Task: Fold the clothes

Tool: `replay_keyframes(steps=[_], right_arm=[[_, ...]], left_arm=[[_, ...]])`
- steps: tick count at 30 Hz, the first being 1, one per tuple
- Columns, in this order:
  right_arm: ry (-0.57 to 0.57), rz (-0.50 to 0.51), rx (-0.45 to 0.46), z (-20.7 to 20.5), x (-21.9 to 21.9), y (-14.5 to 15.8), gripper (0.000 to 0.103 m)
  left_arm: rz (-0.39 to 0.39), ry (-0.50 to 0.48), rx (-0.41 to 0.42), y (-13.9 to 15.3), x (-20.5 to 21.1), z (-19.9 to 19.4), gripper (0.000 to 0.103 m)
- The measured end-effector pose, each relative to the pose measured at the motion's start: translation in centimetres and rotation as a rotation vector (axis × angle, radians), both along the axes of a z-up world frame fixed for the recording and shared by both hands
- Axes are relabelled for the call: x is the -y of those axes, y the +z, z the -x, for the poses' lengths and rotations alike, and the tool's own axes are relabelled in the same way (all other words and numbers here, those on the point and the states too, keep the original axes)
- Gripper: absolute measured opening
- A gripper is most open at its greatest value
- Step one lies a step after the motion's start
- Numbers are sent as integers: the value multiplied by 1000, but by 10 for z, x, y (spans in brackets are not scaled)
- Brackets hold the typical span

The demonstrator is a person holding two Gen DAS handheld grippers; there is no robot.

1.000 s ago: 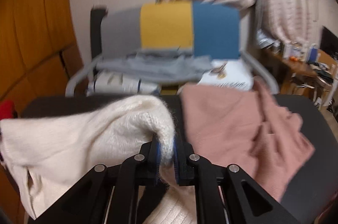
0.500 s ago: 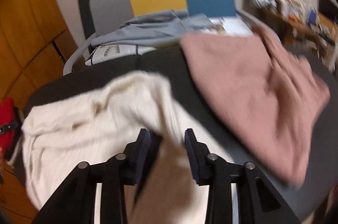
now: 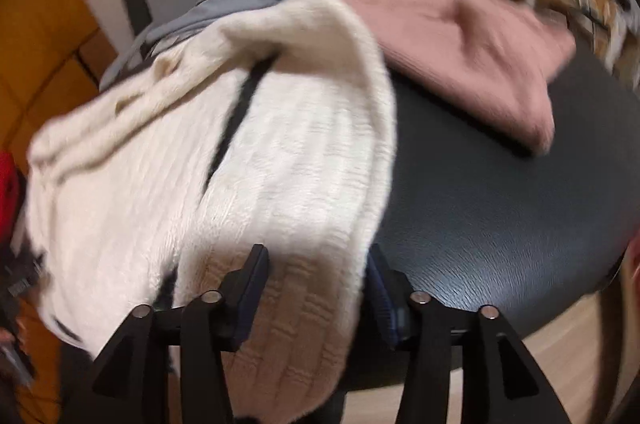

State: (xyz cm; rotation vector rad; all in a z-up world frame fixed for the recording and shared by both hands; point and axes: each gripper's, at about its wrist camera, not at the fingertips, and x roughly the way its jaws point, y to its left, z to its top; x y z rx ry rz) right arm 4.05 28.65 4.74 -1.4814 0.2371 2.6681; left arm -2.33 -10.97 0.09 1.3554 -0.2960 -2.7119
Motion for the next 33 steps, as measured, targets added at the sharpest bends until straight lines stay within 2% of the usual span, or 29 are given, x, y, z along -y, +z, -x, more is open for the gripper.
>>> replay_keyframes(steps=[2, 3, 4, 5, 6, 7, 9, 16, 19, 21, 24, 26, 27, 28, 29, 31, 33], right_arm=[[57, -81, -25, 2, 17, 0, 51], [80, -85, -37, 4, 19, -1, 46], [92, -63, -41, 6, 16, 0, 42], [101, -31, -41, 9, 12, 1, 28], [106, -7, -42, 10, 7, 3, 18], [103, 4, -44, 10, 1, 7, 13], [108, -47, -67, 12, -12, 22, 11], [73, -277, -152, 48, -71, 89, 11], [18, -347, -167, 80, -102, 110, 10], [-32, -331, -159, 109, -130, 118, 10], [-116, -242, -120, 143, -171, 113, 11], [-148, -133, -71, 158, -190, 96, 17], [-165, -85, -45, 161, -195, 87, 24], [-185, -65, -28, 162, -199, 81, 24], [-209, -87, -25, 160, -199, 78, 24], [-260, -132, -94, 149, -201, 85, 25], [-302, -135, -164, 147, -212, 95, 29]], left_arm=[[15, -7, 5, 1, 0, 5, 103], [4, -12, 10, 5, 2, 7, 101], [-15, -18, 16, 11, 3, 9, 85], [-33, -24, 23, 16, 5, 11, 69], [-51, -30, 29, 22, 6, 13, 37], [-70, -37, 35, 27, 8, 15, 26], [-106, -49, 47, 38, 11, 19, 20], [-234, -92, 90, 77, 21, 34, 19], [-295, -83, 83, 102, 28, 58, 19], [-328, -69, 101, 113, 34, 76, 19], [-323, -47, 129, 115, 44, 92, 19], [-294, -37, 164, 105, 41, 100, 19], [-288, -39, 181, 96, 40, 101, 19], [-288, -44, 197, 87, 37, 97, 19], [-290, -52, 213, 79, 33, 92, 19], [-267, -63, 234, 65, 26, 78, 19], [-246, -70, 251, 51, 20, 64, 19]])
